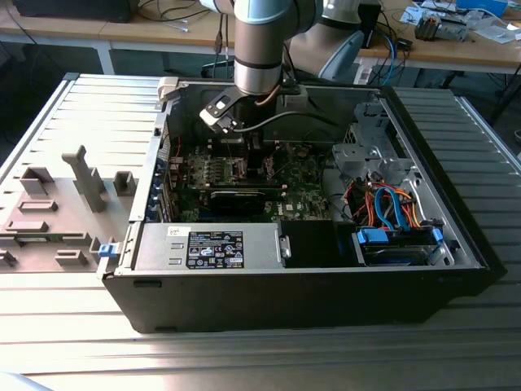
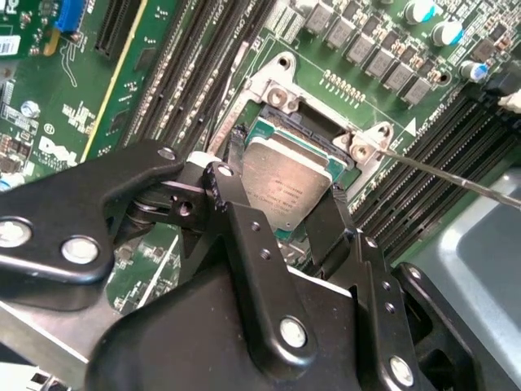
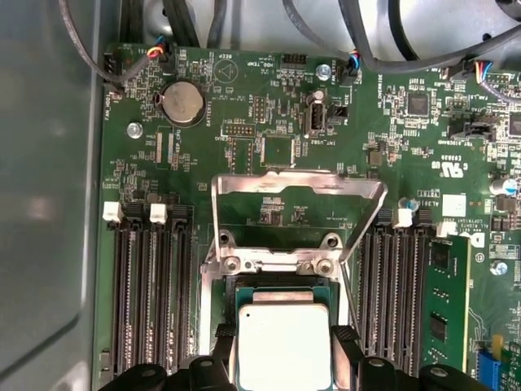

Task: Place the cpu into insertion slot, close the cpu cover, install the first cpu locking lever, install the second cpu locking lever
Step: 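Place the cpu into insertion slot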

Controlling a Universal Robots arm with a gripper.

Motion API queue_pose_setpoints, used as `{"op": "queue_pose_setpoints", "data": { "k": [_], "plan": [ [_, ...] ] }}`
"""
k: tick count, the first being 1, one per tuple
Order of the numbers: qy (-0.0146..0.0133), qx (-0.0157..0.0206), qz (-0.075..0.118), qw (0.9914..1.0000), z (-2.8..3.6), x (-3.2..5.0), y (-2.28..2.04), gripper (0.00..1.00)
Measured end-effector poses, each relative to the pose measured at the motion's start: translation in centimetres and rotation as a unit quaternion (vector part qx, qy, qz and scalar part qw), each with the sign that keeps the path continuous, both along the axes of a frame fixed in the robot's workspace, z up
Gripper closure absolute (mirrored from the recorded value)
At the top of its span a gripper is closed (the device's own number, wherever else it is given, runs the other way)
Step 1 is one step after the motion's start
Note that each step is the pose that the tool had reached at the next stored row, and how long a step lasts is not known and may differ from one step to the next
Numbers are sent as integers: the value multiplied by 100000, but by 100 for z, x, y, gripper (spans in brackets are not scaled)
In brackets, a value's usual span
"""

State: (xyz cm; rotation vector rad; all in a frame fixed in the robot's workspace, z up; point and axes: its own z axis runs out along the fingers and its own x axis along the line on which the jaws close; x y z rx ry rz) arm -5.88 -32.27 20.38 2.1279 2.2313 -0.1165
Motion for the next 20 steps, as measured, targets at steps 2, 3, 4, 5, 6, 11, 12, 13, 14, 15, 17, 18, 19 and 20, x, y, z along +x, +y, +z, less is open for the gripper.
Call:
{"op": "queue_pose_setpoints", "data": {
  "k": [2, 3, 4, 5, 6, 11, 12, 13, 14, 15, 17, 18, 19, 20],
  "plan": [
    [-3, -14, -86, 100000, -13, -1, 0, 46],
    [4, -17, -175, 100000, -17, -1, 0, 46],
    [-3, -11, -298, 100000, -22, -1, 0, 46],
    [1, -18, -453, 99999, -28, -1, 1, 46],
    [1, -17, -488, 99999, -32, -1, 2, 46],
    [15, -10, -605, 99998, -44, -2, 36, 46],
    [7, -19, -635, 99998, -47, -2, 42, 46],
    [8, -20, -656, 99998, -50, -1, 42, 46],
    [8, -29, -702, 99998, -52, -1, 42, 46],
    [11, -37, -787, 99997, -56, -1, 43, 46],
    [5, -48, -953, 99995, -63, -1, 43, 46],
    [11, -58, -1019, 99995, -64, -2, 43, 46],
    [3, -59, -1070, 99994, -66, -2, 43, 46],
    [0, -55, -1131, 99994, -68, -2, 42, 46]
  ]
}}
